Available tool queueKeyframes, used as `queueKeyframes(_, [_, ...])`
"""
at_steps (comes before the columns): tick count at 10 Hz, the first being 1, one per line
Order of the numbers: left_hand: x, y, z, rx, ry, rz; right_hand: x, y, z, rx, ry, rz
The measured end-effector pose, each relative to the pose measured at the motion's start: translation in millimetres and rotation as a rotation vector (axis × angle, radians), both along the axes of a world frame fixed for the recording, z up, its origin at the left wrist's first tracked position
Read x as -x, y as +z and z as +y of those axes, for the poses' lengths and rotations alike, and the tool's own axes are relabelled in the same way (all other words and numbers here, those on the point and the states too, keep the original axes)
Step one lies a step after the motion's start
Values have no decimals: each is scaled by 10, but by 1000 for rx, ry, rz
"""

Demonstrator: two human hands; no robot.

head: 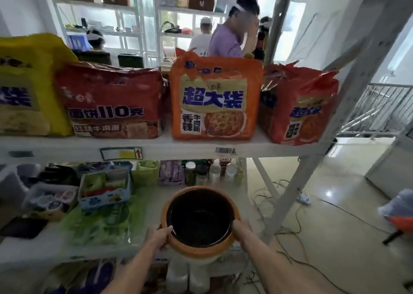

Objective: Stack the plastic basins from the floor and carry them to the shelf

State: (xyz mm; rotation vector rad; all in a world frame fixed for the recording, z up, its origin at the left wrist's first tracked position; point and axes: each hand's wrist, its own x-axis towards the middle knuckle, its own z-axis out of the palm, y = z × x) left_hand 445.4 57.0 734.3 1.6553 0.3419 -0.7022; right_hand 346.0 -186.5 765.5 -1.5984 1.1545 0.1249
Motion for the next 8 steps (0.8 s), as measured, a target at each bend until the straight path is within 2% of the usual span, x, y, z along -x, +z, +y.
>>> queueKeyframes(1, [-229,-232,-119,32,124,46,-173,-176,-28,30,-18,2])
queueKeyframes(2, [-375,-385,-221,33,156,92,-303,-236,-31,90,10,-27])
queueKeyframes(3, [-473,-493,-323,36,187,91,-430,-328,-29,156,125,-43])
queueKeyframes(4, [-588,-597,-438,35,218,29,-540,-514,-106,177,167,27])
queueKeyframes(6, [-880,-639,-551,20,187,22,-738,-741,-297,263,205,75])
queueKeyframes(7, [-890,-519,-585,7,147,4,-815,-617,-455,307,357,118])
queueKeyframes(8, [-696,-451,-564,-118,157,31,-608,-579,-526,336,505,121])
